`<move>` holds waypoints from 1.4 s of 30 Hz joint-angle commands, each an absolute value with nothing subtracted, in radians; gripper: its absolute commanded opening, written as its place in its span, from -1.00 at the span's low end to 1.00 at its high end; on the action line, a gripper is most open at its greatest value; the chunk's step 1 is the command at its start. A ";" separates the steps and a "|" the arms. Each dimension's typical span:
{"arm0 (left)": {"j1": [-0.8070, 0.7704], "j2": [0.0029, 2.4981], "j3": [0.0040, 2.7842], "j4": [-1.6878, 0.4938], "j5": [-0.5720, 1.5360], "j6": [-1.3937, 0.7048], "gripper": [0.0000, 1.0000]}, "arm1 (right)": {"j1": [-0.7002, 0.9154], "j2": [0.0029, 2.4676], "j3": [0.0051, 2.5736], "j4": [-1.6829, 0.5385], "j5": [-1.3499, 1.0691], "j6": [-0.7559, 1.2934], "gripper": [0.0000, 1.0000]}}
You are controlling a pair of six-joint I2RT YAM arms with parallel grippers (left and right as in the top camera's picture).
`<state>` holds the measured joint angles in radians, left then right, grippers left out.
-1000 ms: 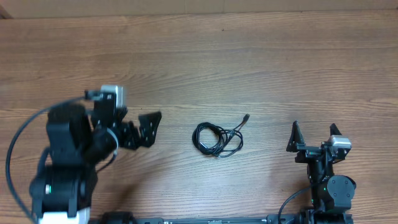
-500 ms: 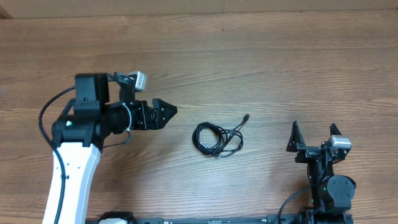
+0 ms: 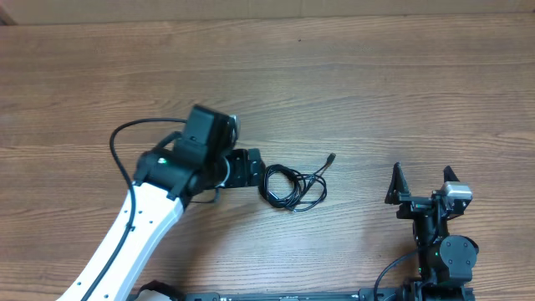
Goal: Untangle cables
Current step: 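Reach left gripper down and grasp the coiled black cable bundle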
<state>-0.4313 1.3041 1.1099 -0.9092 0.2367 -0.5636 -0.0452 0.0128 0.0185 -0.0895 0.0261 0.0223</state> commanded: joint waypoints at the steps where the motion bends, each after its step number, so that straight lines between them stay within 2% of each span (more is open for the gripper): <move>1: -0.459 1.331 1.129 -0.880 0.155 -0.811 0.99 | -0.046 0.003 0.008 -0.082 0.024 0.017 1.00; 7: -0.461 1.390 1.129 -0.871 0.150 -0.835 1.00 | -0.046 0.003 0.008 -0.082 0.024 0.017 1.00; 12: -0.461 1.468 1.129 -0.871 0.185 -0.869 0.54 | -0.046 0.003 0.008 -0.082 0.024 0.017 1.00; 16: -0.461 1.537 1.129 -0.873 0.234 -0.910 0.34 | -0.046 0.003 0.007 -0.082 0.024 0.017 1.00; 24: -0.462 1.686 1.129 -0.886 0.298 -0.950 0.28 | -0.046 0.003 0.008 -0.082 0.024 0.017 1.00; 34: -0.500 1.814 1.129 -0.868 0.307 -0.951 -0.10 | -0.046 0.003 0.007 -0.082 0.024 0.017 1.00; 38: -0.509 1.839 1.128 -0.855 0.279 -0.950 -0.34 | -0.046 0.003 0.007 -0.082 0.024 0.017 1.00; 40: -0.516 1.846 1.128 -0.856 0.237 -0.950 -0.52 | -0.046 0.003 0.007 -0.082 0.024 0.017 1.00; 41: -0.521 1.850 1.128 -0.857 0.193 -0.950 -0.82 | -0.046 0.003 0.008 -0.082 0.024 0.017 0.99; 42: -0.523 1.850 1.128 -0.859 0.169 -0.950 -0.91 | -0.046 0.003 0.008 -0.082 0.024 0.017 0.99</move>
